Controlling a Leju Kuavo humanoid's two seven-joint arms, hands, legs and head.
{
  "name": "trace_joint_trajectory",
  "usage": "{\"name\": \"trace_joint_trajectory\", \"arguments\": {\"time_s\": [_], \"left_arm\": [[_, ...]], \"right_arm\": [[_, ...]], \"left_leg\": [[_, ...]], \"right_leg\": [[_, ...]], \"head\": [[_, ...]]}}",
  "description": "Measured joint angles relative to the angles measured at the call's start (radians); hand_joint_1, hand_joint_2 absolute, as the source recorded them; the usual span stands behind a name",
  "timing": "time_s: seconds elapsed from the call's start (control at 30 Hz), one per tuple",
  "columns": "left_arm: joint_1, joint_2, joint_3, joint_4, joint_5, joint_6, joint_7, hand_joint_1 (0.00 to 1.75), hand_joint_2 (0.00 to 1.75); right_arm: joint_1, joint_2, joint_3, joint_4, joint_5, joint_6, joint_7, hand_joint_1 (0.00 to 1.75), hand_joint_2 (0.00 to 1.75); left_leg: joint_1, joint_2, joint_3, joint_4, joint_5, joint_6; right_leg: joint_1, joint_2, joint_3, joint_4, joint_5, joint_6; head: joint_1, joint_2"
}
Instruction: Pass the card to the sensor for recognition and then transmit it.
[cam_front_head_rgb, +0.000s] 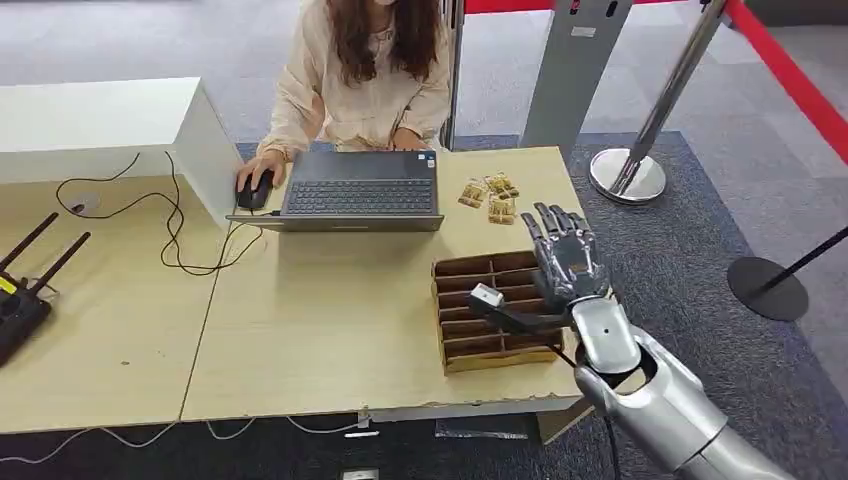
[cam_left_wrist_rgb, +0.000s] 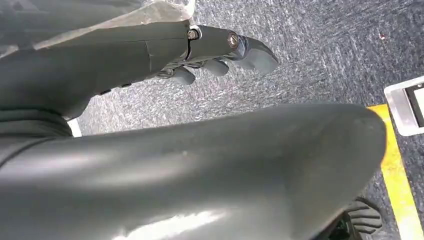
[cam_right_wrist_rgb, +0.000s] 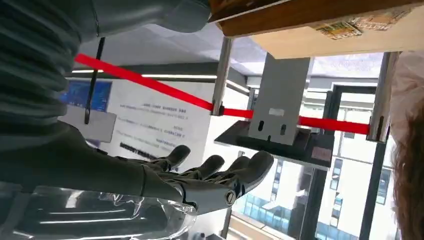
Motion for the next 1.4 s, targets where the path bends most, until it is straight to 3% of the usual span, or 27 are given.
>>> {"name": "trace_joint_trajectory", "arguments": {"time_s": [0.33, 0.9, 1.4], "left_arm": [[-0.001, 0.000, 0.000, 0.000, -0.002, 0.004, 0.000, 0.00, 0.00], [-0.005, -0.003, 0.000, 0.000, -0.004, 0.009, 0.003, 0.00, 0.00], [-0.005, -0.003, 0.000, 0.000, -0.005, 0.009, 0.003, 0.00, 0.00]], "right_arm": [[0.001, -0.004, -0.001, -0.005, 0.002, 0.008, 0.005, 0.45, 1.75], [-0.002, 0.061, 0.018, 0.039, -0.004, -0.030, -0.023, 0.45, 1.75], [-0.002, 0.059, 0.015, 0.060, -0.004, -0.026, 0.003, 0.51, 1.75]], "left_leg": [[0.000, 0.000, 0.000, 0.000, 0.000, 0.000], [0.000, 0.000, 0.000, 0.000, 0.000, 0.000], [0.000, 0.000, 0.000, 0.000, 0.000, 0.000]], "right_leg": [[0.000, 0.000, 0.000, 0.000, 0.000, 0.000], [0.000, 0.000, 0.000, 0.000, 0.000, 0.000], [0.000, 0.000, 0.000, 0.000, 0.000, 0.000]], "head": [[0.000, 0.000], [0.000, 0.000], [0.000, 0.000]]}}
